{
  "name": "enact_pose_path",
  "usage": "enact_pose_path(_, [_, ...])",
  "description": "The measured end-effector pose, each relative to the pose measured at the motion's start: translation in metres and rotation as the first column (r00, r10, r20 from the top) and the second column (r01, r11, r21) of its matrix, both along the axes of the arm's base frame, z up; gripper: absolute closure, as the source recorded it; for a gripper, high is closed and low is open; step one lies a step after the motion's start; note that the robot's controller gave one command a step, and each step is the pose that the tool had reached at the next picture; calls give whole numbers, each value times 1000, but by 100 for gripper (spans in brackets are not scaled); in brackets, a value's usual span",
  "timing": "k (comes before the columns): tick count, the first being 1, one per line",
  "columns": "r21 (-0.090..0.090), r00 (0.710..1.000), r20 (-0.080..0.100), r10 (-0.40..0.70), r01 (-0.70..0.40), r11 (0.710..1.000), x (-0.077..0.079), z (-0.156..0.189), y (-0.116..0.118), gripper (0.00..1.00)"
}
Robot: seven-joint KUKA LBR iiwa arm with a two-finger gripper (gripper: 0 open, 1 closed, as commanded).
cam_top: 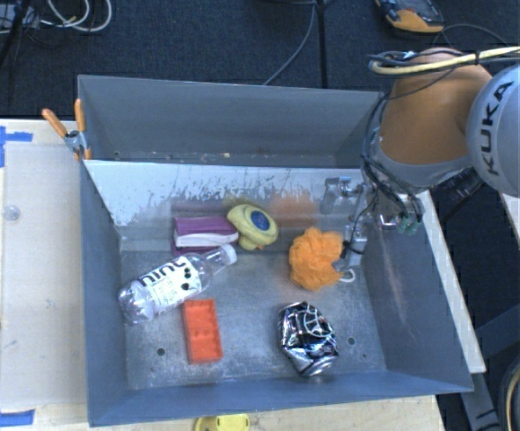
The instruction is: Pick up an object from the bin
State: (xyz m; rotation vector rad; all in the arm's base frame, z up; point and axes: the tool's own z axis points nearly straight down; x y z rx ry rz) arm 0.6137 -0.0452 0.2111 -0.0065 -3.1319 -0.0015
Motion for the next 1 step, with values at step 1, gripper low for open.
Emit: enact_pose_path(1, [0,1000,8,1,-1,1000,1,5,0,0])
